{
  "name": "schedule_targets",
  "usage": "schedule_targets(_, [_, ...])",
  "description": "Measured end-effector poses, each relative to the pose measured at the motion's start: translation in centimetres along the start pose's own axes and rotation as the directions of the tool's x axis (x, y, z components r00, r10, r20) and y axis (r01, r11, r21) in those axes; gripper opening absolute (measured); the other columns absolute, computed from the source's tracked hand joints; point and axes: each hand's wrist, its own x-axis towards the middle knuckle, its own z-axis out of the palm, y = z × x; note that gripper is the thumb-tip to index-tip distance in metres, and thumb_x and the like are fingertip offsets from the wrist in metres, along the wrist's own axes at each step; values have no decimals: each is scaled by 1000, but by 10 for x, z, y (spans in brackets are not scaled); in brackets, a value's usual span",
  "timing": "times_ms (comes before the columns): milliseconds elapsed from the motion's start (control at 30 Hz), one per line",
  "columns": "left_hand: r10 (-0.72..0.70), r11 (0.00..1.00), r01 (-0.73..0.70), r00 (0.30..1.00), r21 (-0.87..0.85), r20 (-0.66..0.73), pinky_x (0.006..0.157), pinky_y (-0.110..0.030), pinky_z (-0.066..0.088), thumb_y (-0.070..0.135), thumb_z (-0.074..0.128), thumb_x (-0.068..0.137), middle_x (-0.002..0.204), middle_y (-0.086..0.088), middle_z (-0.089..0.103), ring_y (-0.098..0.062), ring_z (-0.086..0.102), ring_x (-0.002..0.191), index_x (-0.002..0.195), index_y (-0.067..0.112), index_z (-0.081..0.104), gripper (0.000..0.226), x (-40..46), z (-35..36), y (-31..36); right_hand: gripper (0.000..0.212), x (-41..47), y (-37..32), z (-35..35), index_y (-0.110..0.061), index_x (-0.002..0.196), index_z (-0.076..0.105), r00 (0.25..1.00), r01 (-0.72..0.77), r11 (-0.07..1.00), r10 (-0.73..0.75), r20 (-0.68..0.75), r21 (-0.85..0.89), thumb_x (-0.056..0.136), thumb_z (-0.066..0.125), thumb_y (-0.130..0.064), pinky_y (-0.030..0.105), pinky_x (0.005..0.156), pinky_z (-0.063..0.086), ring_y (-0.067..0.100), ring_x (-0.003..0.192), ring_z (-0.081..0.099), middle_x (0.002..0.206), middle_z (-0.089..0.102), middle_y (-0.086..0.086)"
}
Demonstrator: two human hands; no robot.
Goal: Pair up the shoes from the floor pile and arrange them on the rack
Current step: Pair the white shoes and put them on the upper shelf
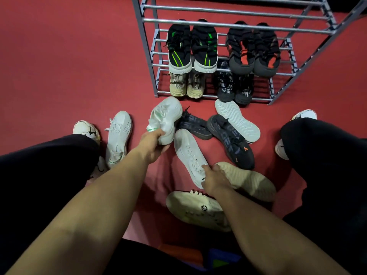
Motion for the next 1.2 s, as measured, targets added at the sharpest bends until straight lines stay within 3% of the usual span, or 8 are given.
schedule_targets(300, [36, 998, -35, 999, -58, 20, 68, -35, 56, 5, 61, 69, 118, -14, 67, -27, 69, 93, 127, 17, 53, 60, 24, 24, -34, 38, 66, 6, -96, -19, 129, 54, 811, 9, 969, 138, -568, 248, 90, 52, -22, 43, 98, 41, 32, 121, 43, 132, 50, 10])
schedule_targets(433, [30, 998, -28, 999, -65, 39, 70, -36, 57, 9, 63, 65, 117, -15, 67, -25, 69, 88, 131, 16, 49, 68, 43, 53, -42, 42, 112, 47, -132, -15, 134, 47, 798, -209, 874, 411, -441, 438, 92, 53, -22, 41, 103, 36, 36, 127, 38, 140, 41, 13])
schedule_targets(600, [-11, 999, 13, 999, -50, 34, 68, -35, 57, 7, 63, 70, 114, -16, 67, -25, 70, 85, 132, 13, 49, 64, 60, 57, -57, 64, 152, 99, -139, -9, 143, 37, 738, -488, 560, 675, -27, 670, 87, 56, -33, 50, 105, 43, 38, 126, 49, 145, 45, 15])
schedule_targets(767, [-53, 997, 52, 999, -60, -6, 66, -40, 58, 3, 65, 72, 125, -23, 62, -32, 66, 94, 135, 12, 44, 67, 66, 39, -67, 58, 154, 107, -133, -7, 134, 51, 807, -361, 341, 581, 107, 868, 85, 68, -32, 45, 88, 55, 30, 89, 60, 117, 62, 13])
schedule_targets(833, [-55, 996, 54, 998, -70, -17, 76, -49, 58, 1, 64, 75, 126, -22, 62, -33, 67, 97, 135, 14, 43, 65, 66, 35, -67, 58, 149, 107, -135, -8, 131, 52, 810, -335, 257, 570, 138, 906, 82, 73, -33, 42, 81, 53, 28, 87, 57, 112, 61, 11])
schedule_targets(1033, [-25, 999, 25, 1000, -49, -3, 61, -33, 57, 2, 65, 78, 126, -22, 62, -28, 68, 89, 136, 9, 44, 62, 48, 40, -55, 64, 108, 67, -145, -10, 125, 52, 851, -102, 72, 523, 49, 992, 72, 78, -34, 37, 76, 52, 29, 96, 65, 112, 64, 9])
schedule_targets(1100, [-16, 1000, 17, 1000, -23, 7, 60, -34, 57, 3, 69, 75, 127, -23, 61, -30, 68, 90, 135, 8, 45, 64, 41, 40, -54, 59, 92, 41, -143, -11, 120, 51, 798, -20, 223, 590, -119, 975, 71, 76, -31, 41, 85, 53, 33, 102, 63, 117, 64, 12])
schedule_targets(1200, [13, 1000, -13, 1000, 1, -18, 55, -30, 55, 1, 68, 78, 121, -19, 63, -26, 67, 84, 134, 10, 42, 62, 25, 39, -51, 47, 49, 8, -122, -10, 113, 53, 652, -8, 760, 497, -573, 650, 73, 73, -23, 41, 94, 44, 36, 109, 54, 117, 59, 14])
